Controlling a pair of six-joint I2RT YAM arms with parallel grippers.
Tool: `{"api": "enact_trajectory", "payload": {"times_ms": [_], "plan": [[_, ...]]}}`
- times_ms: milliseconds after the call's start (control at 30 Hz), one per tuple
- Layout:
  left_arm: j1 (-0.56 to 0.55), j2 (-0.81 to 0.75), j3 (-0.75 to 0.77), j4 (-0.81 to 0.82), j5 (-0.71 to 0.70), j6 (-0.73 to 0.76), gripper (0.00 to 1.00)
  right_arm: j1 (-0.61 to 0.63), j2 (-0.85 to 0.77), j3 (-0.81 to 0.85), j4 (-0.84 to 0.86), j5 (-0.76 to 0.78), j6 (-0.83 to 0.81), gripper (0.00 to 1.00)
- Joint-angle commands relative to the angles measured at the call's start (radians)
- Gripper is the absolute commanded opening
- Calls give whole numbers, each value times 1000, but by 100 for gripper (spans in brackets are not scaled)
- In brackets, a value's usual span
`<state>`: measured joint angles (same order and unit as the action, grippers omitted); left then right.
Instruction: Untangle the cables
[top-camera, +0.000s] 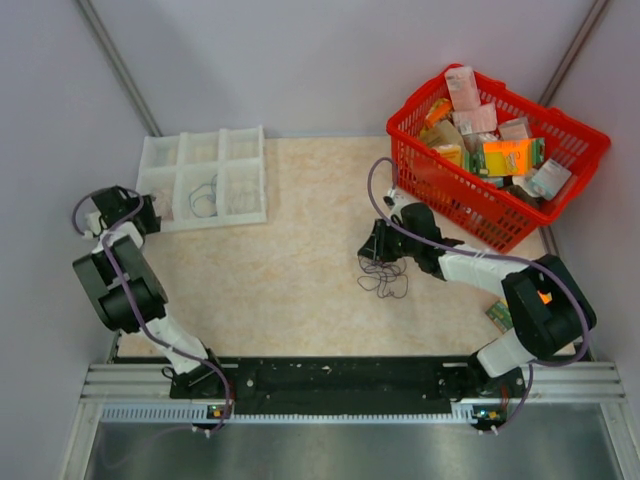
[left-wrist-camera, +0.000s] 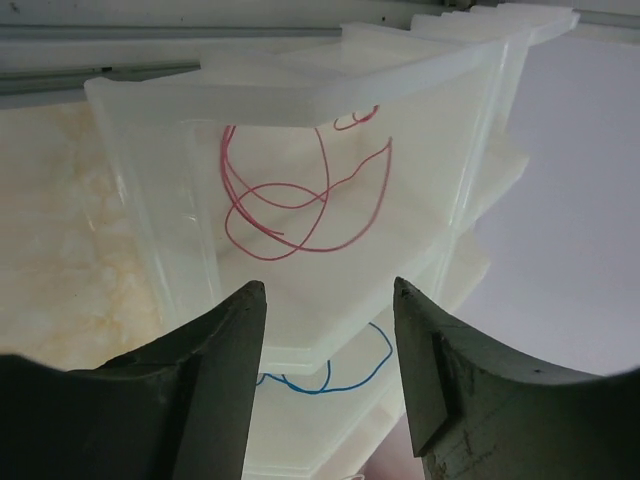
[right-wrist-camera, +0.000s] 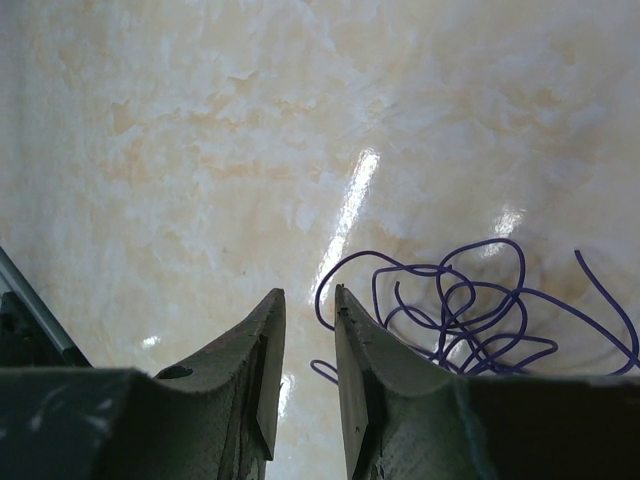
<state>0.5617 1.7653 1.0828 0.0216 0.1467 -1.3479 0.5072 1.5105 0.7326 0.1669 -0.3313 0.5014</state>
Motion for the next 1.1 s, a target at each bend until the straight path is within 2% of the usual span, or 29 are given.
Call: {"api": "enact_trajectory", "payload": {"times_ms": [0, 100, 200, 300, 433, 567, 600, 633, 667, 733, 867, 933, 1067], "plan": [[21, -107, 9, 63, -108, 93, 59, -9, 11, 7, 49, -21, 9, 26], [-25, -174, 5, 54, -98, 145, 60, -7, 14, 10, 46, -25, 9, 26], [-113, -260, 23, -55, -108, 214, 60, -6, 13, 10, 43, -23, 9, 26], [-261, -381, 11, -156, -220, 309, 60, -9, 11, 11, 42, -22, 9, 25], [-507, -602, -151, -167, -315, 368, 59, -7, 4, 11, 28, 9, 6, 26], [-742, -759, -349, -93, -227, 446, 57, -9, -41, 4, -70, 208, 19, 32], [-796, -805, -422, -33, -181, 476, 59, -9, -50, 2, -93, 263, 25, 35], [-843, -828, -466, 35, -152, 515, 76, -9, -61, -2, -110, 305, 43, 40], [-908, -839, -493, 69, -109, 544, 85, -12, -62, -5, -109, 314, 49, 44], [-1035, -824, -517, 64, -114, 578, 85, -12, -43, 1, -98, 275, 58, 48], [-1232, -655, -500, 83, -108, 578, 78, -12, 30, 16, -30, 107, 87, 45], [-1296, -533, -442, 106, -82, 589, 76, -12, 11, -1, -15, 129, 101, 42], [-1350, -253, -215, 17, -68, 593, 70, -13, -102, -59, 3, 237, 83, 41]]}}
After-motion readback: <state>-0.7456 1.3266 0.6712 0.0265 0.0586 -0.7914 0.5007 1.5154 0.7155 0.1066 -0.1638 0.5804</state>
